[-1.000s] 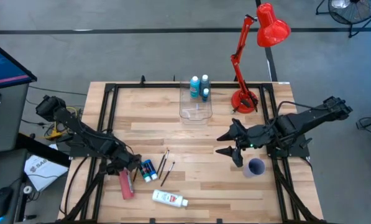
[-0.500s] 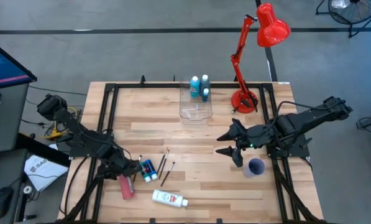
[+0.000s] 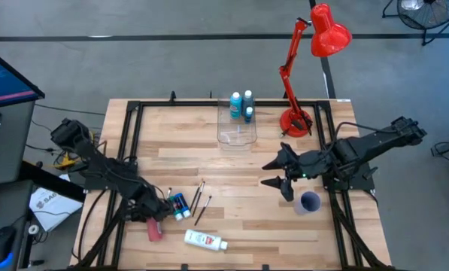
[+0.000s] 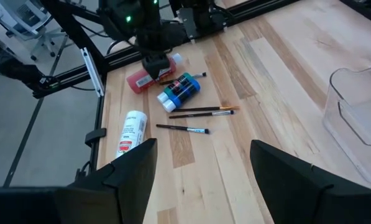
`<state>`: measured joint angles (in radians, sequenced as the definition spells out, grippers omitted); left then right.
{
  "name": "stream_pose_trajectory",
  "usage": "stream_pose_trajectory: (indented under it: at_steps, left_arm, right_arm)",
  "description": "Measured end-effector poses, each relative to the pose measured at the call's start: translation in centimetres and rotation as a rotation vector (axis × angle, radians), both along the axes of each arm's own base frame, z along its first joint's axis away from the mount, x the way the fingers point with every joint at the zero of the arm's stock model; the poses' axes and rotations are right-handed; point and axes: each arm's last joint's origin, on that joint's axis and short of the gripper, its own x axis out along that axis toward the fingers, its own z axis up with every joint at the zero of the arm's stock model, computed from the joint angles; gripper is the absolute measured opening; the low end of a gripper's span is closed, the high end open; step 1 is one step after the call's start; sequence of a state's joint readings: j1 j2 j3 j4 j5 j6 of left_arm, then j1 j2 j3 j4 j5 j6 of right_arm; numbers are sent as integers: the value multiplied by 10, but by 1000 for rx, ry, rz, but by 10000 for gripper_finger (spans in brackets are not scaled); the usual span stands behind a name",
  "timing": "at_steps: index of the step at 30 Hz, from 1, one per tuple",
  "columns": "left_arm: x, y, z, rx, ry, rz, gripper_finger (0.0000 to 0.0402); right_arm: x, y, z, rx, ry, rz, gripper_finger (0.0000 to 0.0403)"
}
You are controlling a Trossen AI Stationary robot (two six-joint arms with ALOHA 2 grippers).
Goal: Pick & Place Paint Supplies
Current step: Put the red paint bottle into the transparent bin
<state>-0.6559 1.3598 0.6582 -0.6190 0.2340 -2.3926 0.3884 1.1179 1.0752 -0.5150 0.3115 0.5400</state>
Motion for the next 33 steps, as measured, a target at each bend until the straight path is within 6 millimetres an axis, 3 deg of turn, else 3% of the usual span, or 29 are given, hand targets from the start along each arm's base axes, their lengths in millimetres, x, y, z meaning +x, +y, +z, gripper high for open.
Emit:
stream_pose_trajectory:
  at_steps: [11,24,33]
  left_arm:
    - [2,-2,-7,15,18,-1,282]
    - [-2,0,-13,11,23,-5,189]
    - [-7,3,3,-12,-62,-19,182]
  right_arm:
    - [1,-1,0,1,-3,-5,250]
    - [0,-1,0,-1,1,-5,250]
    - [1,-4,0,7,3,-14,250]
